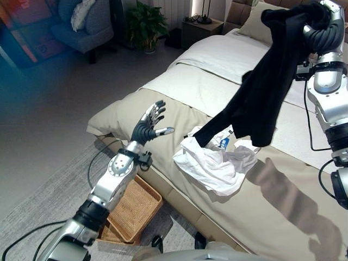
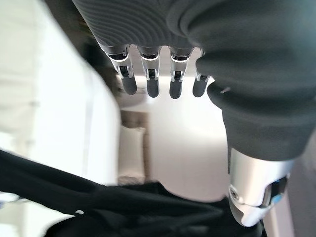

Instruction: Pick up clothes into the bucket

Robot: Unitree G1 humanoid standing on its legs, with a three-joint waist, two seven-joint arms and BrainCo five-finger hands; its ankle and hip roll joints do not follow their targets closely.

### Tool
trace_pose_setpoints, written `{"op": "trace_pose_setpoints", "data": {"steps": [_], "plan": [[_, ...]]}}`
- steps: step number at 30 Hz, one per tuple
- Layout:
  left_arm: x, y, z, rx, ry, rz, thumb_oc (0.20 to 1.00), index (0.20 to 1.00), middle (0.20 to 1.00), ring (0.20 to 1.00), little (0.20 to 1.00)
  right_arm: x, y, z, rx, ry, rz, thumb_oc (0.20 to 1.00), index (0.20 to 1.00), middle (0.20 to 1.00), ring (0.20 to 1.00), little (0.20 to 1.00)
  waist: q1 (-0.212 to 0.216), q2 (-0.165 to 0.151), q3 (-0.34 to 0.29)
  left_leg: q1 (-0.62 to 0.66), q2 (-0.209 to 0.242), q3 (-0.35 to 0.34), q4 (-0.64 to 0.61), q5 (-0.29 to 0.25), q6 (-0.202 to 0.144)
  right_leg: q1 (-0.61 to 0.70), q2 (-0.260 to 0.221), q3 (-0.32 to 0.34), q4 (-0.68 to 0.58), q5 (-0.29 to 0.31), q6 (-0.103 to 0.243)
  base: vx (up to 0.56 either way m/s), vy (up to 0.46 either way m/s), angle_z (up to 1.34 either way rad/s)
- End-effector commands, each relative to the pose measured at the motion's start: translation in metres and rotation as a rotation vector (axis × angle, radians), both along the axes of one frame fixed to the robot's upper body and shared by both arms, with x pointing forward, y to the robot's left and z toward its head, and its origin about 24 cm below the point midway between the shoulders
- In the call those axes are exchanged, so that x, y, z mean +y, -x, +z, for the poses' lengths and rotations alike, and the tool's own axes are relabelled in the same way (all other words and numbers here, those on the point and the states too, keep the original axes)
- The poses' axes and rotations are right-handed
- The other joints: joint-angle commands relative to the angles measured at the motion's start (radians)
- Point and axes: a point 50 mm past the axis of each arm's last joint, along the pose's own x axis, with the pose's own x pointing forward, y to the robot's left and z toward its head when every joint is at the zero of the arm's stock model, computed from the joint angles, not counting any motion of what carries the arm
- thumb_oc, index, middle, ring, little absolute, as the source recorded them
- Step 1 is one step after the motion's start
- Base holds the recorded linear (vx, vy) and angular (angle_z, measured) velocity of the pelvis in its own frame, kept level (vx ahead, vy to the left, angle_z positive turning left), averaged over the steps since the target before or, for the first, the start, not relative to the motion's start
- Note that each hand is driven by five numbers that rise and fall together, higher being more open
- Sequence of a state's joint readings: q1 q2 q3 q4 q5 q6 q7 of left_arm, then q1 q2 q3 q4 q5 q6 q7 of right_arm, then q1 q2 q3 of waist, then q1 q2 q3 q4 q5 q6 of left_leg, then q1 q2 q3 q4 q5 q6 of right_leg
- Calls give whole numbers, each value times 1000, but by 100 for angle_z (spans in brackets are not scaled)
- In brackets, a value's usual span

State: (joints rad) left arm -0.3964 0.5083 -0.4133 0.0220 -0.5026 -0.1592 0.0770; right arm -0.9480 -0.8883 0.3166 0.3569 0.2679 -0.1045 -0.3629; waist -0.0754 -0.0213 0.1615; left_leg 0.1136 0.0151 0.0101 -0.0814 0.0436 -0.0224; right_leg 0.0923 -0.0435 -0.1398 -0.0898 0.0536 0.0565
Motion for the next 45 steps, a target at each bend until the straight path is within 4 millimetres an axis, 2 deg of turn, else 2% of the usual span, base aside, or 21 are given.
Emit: {"op": "trace_pose_setpoints", "data": {"steps": [1,2,3,5,7,15,16,20,27,31,35,36,37,38,39,40,44,45], "plan": [[-8,-8,11,-64,-44,-16,1000,1000,1000,1000,1000,19,23,35,-134,85,170,200,200,200,200,200,3,-46,-98,-18,8,-17,71,-72,-36,24,-46,-39,74,-85,64,-10,1,-3],[-16,-12,18,-85,-63,-39,1000,1000,1000,1000,1000,28,28,30,-114,86,257,200,200,200,200,200,-3,-42,-99,-16,7,-16,71,-73,-35,25,-46,-39,75,-86,64,0,0,0],[-17,-13,18,-85,-64,-42,1000,1000,1000,1000,1000,28,28,30,-114,85,255,200,200,200,200,200,-1,-42,-99,-15,8,-16,71,-73,-35,26,-46,-39,75,-86,64,0,0,0],[-31,-17,30,-127,-101,-91,1000,1000,1000,1000,1000,49,38,21,-79,114,413,200,200,200,200,200,-6,-39,-99,-11,7,-16,72,-74,-35,32,-48,-37,76,-86,65,0,1,-6],[-41,-19,38,-148,-116,-120,1000,1000,1000,1000,1000,62,44,16,-56,146,495,200,200,200,200,200,-10,-37,-99,-8,6,-17,73,-75,-34,33,-49,-37,77,-87,65,-7,3,-8],[-70,-25,54,-202,-156,-179,1000,1000,1000,1000,1000,88,55,3,-7,196,656,200,200,200,200,200,-11,-35,-98,-15,-1,-23,80,-67,-32,34,-55,-45,80,-80,68,-11,2,0],[-73,-27,55,-209,-165,-168,1000,1000,1000,1000,1000,96,59,1,-2,208,703,200,200,200,200,200,-8,-34,-97,-12,-1,-26,81,-73,-32,37,-54,-44,80,-84,70,-61,10,0],[-80,-31,55,-221,-197,-144,1000,1000,1000,1000,1000,110,65,-5,16,208,799,200,200,200,200,200,-5,-37,-93,-22,-5,-31,85,-64,-27,29,-58,-48,84,-75,69,-21,4,0],[-90,-43,35,-159,-273,-89,1000,1000,1000,1000,1000,143,81,-11,27,171,1032,200,200,200,200,200,-4,-34,-88,-28,-12,-37,92,-63,-21,27,-64,-52,96,-78,70,-11,0,0],[-92,-48,22,-128,-334,-54,1000,1000,1000,1000,1000,154,88,-10,19,130,1124,200,200,200,200,200,-8,-32,-86,-30,-16,-37,97,-64,-19,23,-68,-51,102,-77,70,-10,8,3],[-95,-47,16,-94,-310,-67,1000,1000,1000,1000,1000,160,95,-8,-5,110,1177,200,200,200,200,200,-13,-32,-83,-31,-16,-35,97,-63,-16,21,-69,-49,106,-77,68,0,0,0],[-95,-46,15,-84,-292,-78,696,696,696,696,696,160,95,-9,-3,105,1179,200,200,200,200,200,-14,-31,-83,-32,-17,-35,98,-63,-16,19,-70,-49,107,-77,68,0,0,0],[-96,-44,17,-71,-251,-104,275,275,275,275,275,160,95,-8,-7,97,1178,200,200,200,200,200,-15,-30,-82,-33,-18,-34,98,-64,-16,17,-70,-49,108,-77,69,0,0,0],[-96,-44,16,-69,-251,-104,200,200,200,200,200,160,95,-9,-6,96,1179,231,231,231,231,231,-14,-30,-82,-26,-16,-34,96,-72,-17,23,-68,-49,108,-84,69,0,0,0],[-96,-41,17,-49,-202,-136,200,200,200,200,200,158,95,-9,-7,91,1168,658,658,658,658,658,-16,-30,-81,-32,-19,-34,99,-64,-15,16,-71,-48,110,-75,69,0,0,0],[-96,-41,17,-48,-202,-135,200,200,200,200,200,158,95,-9,-6,90,1168,1000,1000,1000,1000,1000,-16,-29,-81,-26,-17,-34,97,-72,-17,21,-69,-48,110,-82,69,0,0,0],[-86,-35,26,-59,-119,-145,200,200,200,200,200,143,87,-14,-3,60,1072,1000,1000,1000,1000,1000,-12,-28,-77,-26,-18,-36,99,-73,-16,22,-71,-50,111,-82,70,8,0,0],[-81,-35,30,-73,-106,-138,200,200,200,200,200,134,82,-17,6,34,1026,1000,1000,1000,1000,1000,-12,-26,-75,-28,-18,-39,99,-73,-15,21,-71,-51,111,-82,70,0,0,0]]}}
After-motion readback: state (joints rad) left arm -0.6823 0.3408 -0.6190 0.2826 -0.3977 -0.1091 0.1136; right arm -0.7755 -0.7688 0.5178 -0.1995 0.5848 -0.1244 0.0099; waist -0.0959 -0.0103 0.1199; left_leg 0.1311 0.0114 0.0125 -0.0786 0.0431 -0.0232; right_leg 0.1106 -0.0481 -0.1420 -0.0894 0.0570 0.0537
